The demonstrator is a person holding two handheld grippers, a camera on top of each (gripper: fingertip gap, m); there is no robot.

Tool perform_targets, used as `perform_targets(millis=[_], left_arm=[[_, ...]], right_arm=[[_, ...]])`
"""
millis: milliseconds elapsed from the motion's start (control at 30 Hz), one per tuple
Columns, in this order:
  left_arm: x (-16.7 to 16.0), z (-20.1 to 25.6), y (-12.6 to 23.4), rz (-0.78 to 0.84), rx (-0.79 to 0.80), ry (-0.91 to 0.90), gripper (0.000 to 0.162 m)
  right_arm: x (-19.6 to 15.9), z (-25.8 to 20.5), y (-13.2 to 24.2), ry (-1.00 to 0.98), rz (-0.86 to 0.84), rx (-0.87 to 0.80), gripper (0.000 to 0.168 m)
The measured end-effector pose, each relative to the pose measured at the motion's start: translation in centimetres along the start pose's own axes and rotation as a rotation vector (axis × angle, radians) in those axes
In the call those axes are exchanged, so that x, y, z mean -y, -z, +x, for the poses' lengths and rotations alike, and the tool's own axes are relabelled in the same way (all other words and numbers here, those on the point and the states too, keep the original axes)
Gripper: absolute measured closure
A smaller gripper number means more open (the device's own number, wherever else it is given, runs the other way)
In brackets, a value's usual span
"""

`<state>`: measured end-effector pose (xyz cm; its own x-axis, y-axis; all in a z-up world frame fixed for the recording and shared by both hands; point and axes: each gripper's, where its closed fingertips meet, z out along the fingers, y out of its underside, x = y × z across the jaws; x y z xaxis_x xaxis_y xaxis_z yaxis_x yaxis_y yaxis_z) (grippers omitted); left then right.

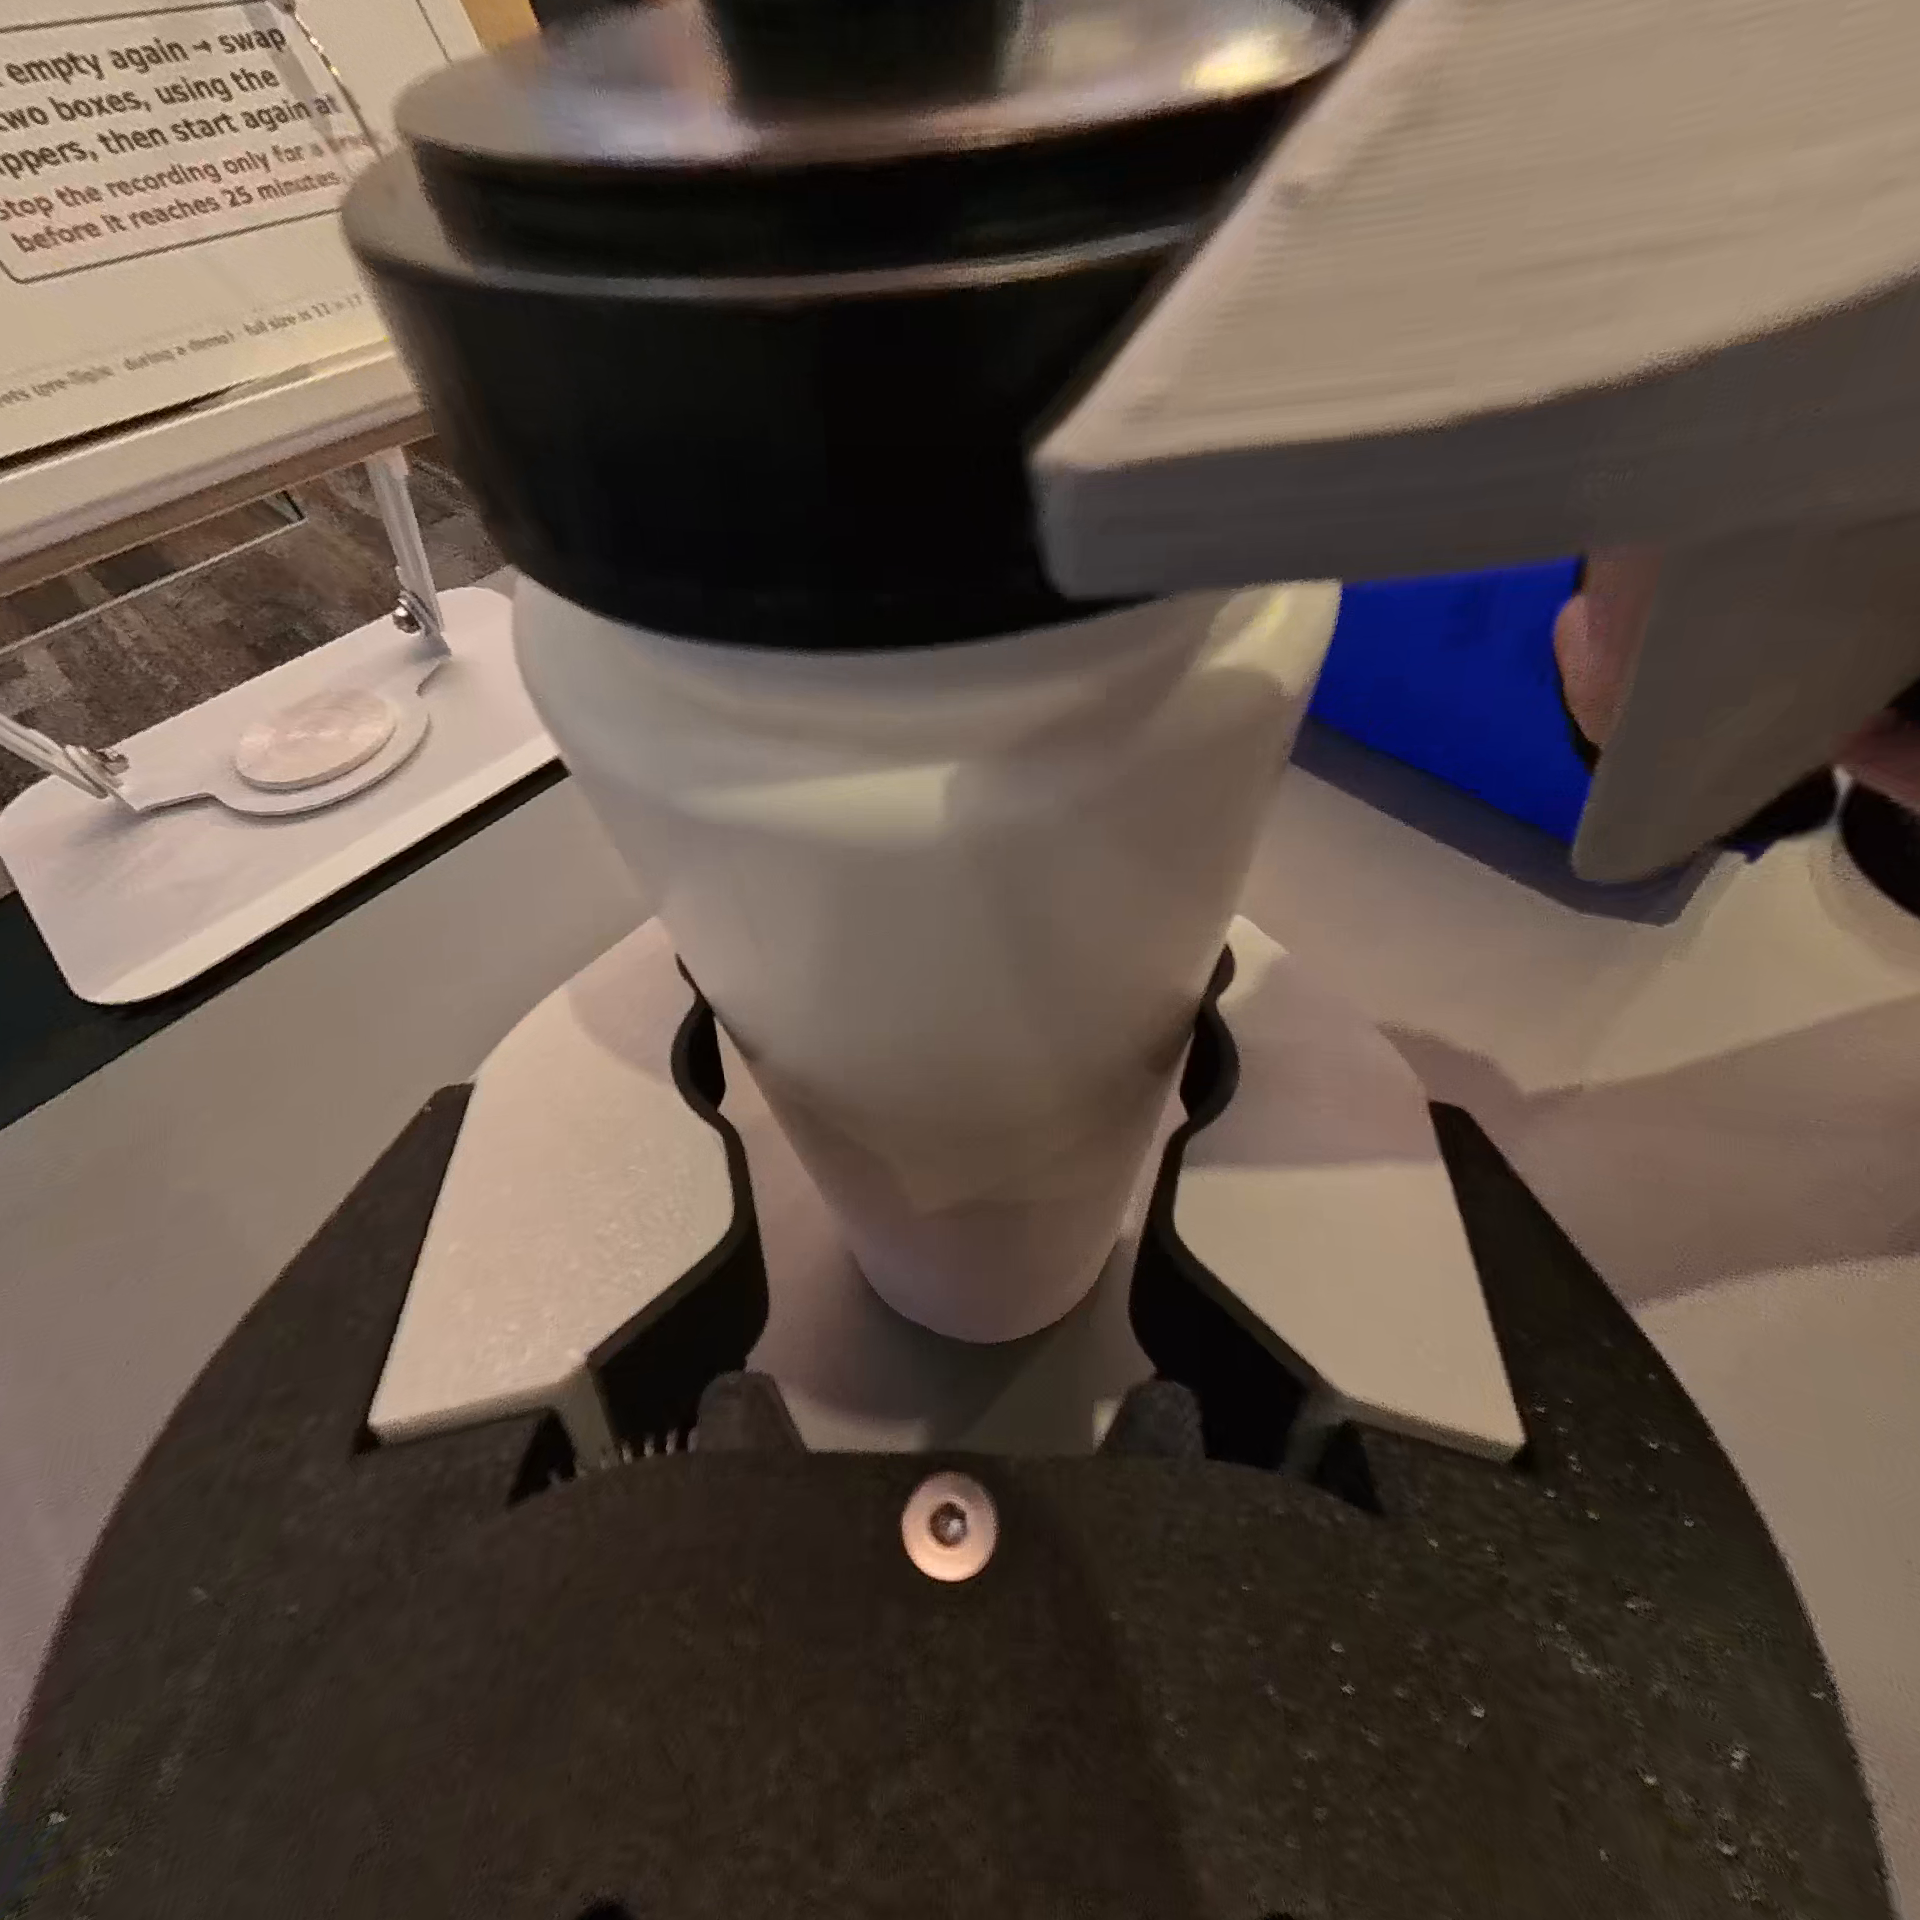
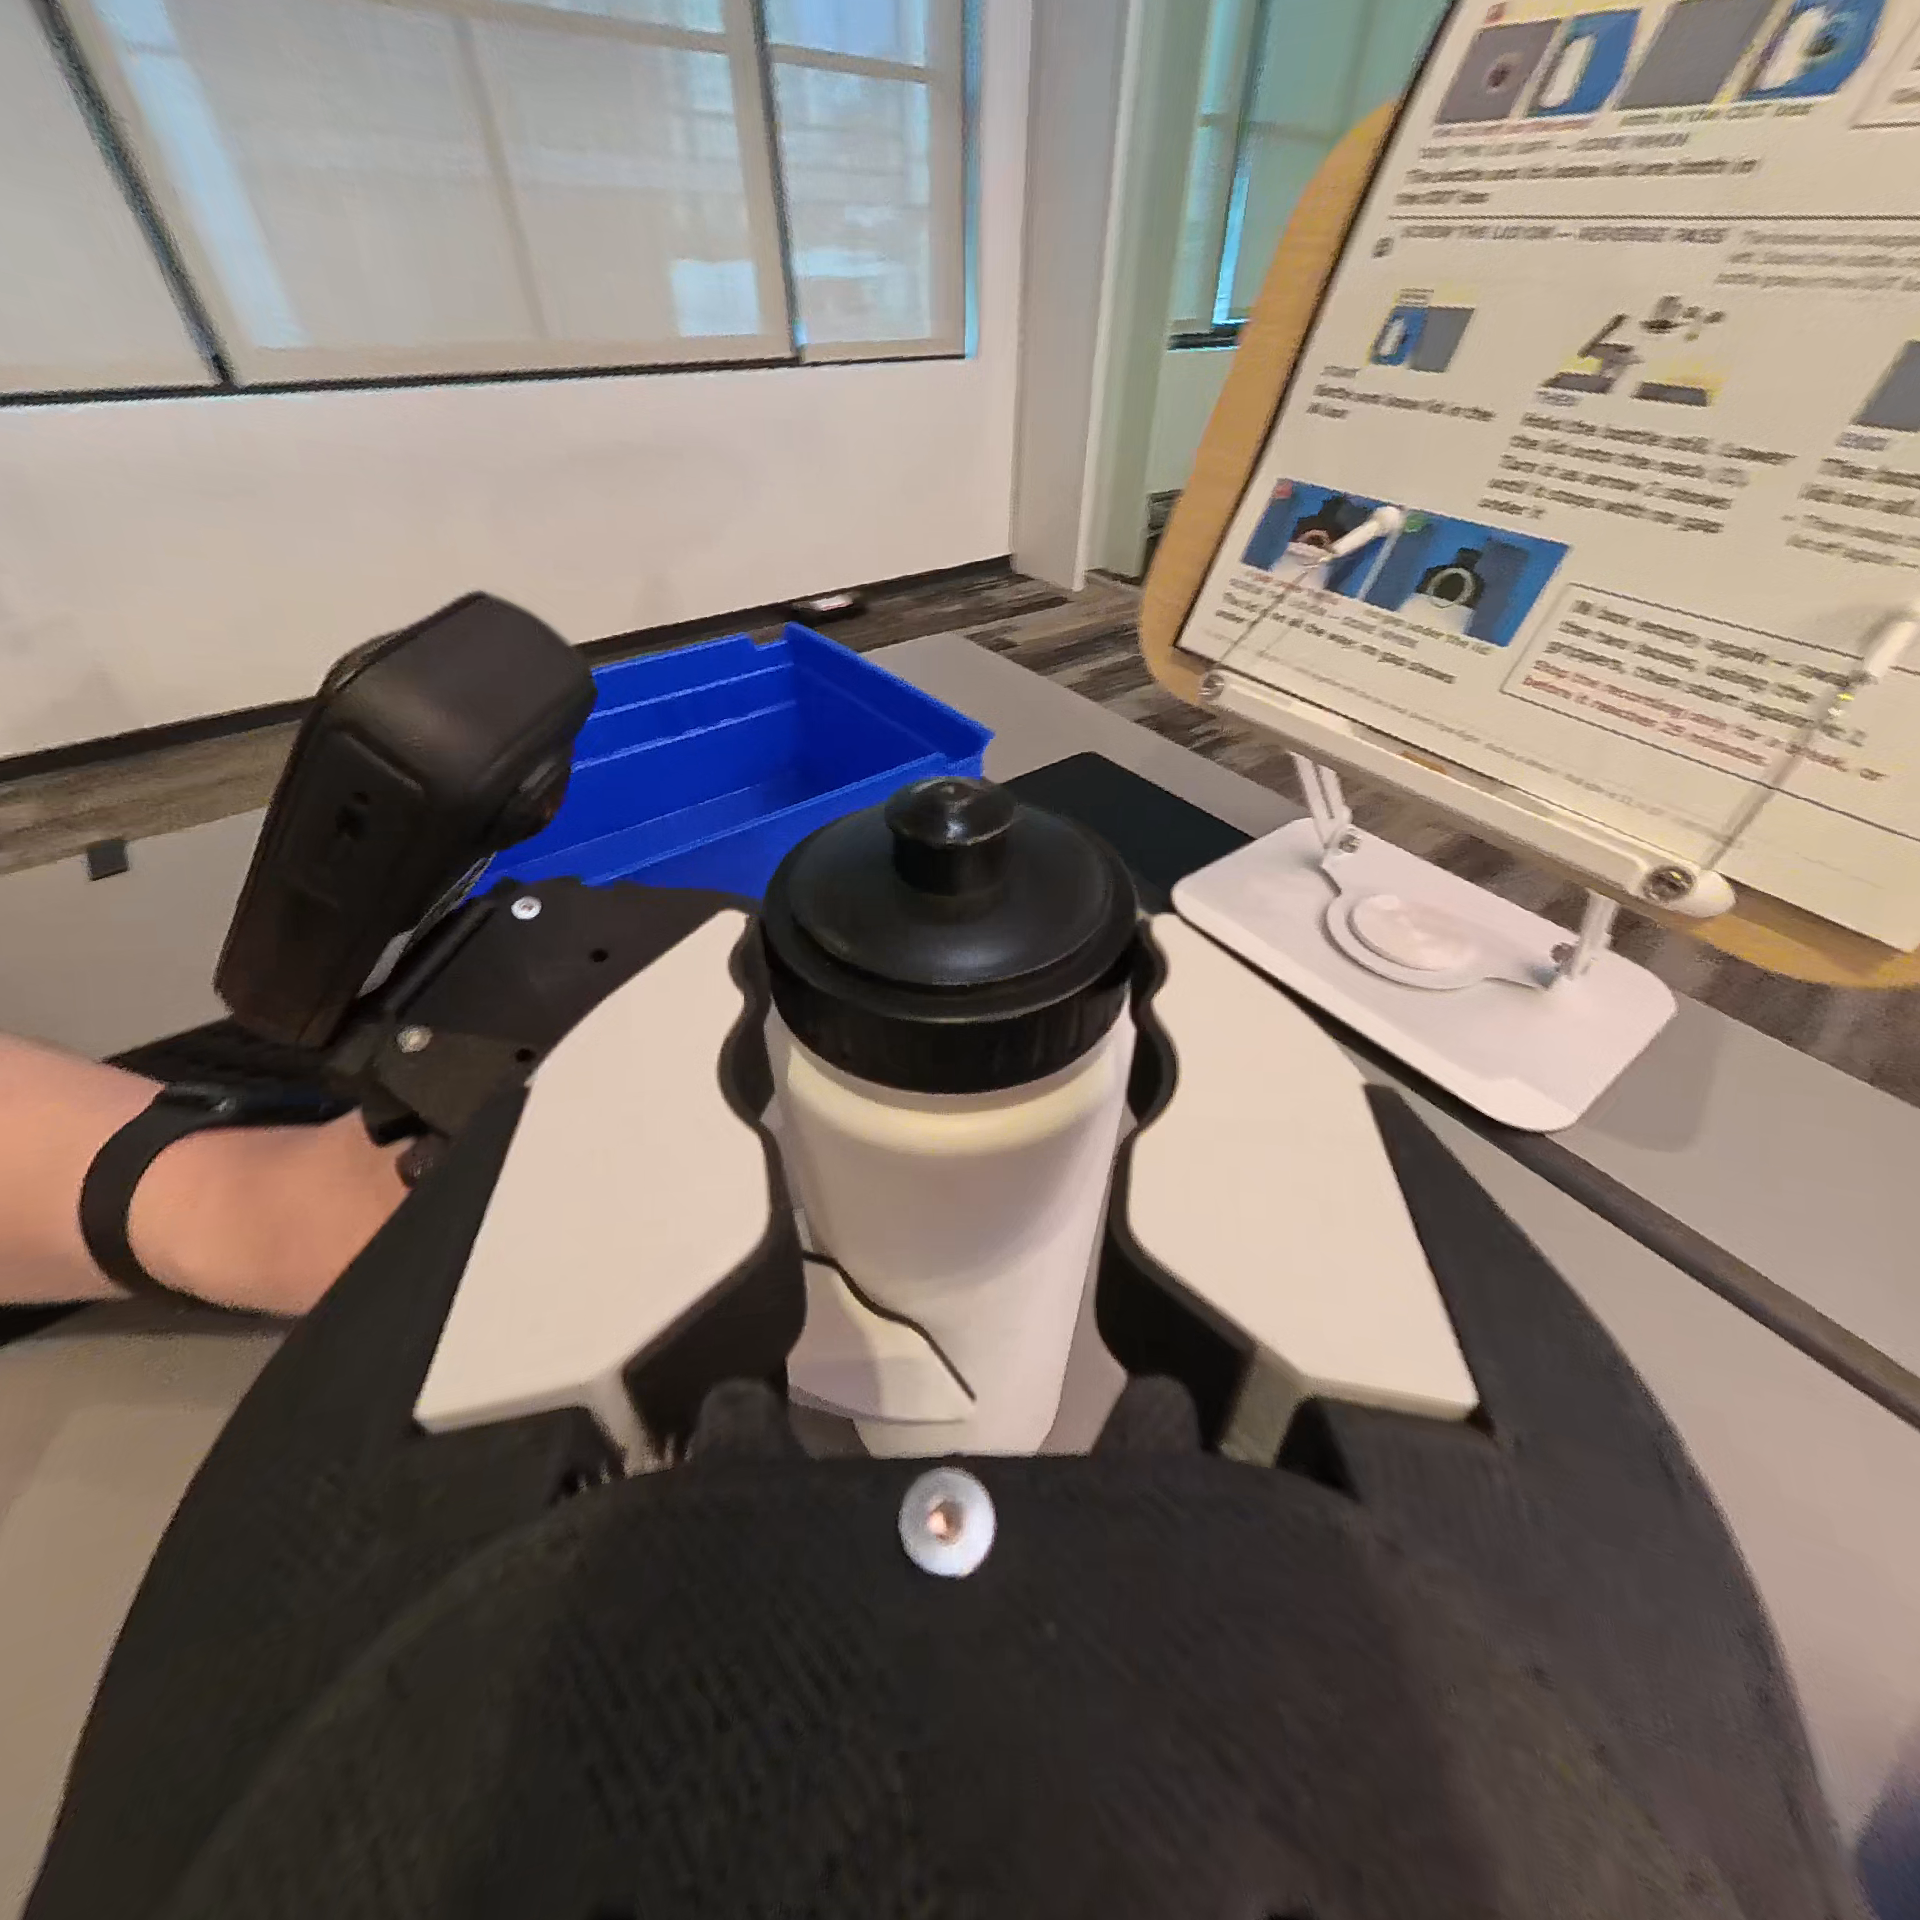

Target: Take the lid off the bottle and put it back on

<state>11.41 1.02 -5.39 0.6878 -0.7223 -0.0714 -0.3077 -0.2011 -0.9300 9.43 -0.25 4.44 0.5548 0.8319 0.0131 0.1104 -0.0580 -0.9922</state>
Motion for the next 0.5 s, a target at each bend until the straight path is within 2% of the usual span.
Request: perform_targets(millis=[100, 233, 400, 467, 500], left_arm=[[0.1, 0.5, 0.1, 0.014, -0.055, -0.036, 0.074], [0.2, 2.1, 0.1, 0.039, -0.183, -0.048, 0.075], [0.3, 3.4, 0.0, 0.044, -0.251, -0.071, 0.075], [0.2, 3.6, 0.0, 0.04, -0.255, -0.079, 0.075], [0.2, 3.5, 0.0, 0.037, -0.25, -0.076, 0.075]], right_arm=[[0.8, -0.4, 0.8, 0.032, 0.003, 0.188, 0.088], [1.2, 0.0, 2.7, 0.03, 0.023, 0.374, 0.086], [-0.1, -0.7, 3.2, 0.06, -0.024, 0.486, 0.087], [-0.3, -0.8, 2.8, 0.08, -0.024, 0.469, 0.1], [-0.4, -0.8, 2.7, 0.086, -0.028, 0.46, 0.099]])
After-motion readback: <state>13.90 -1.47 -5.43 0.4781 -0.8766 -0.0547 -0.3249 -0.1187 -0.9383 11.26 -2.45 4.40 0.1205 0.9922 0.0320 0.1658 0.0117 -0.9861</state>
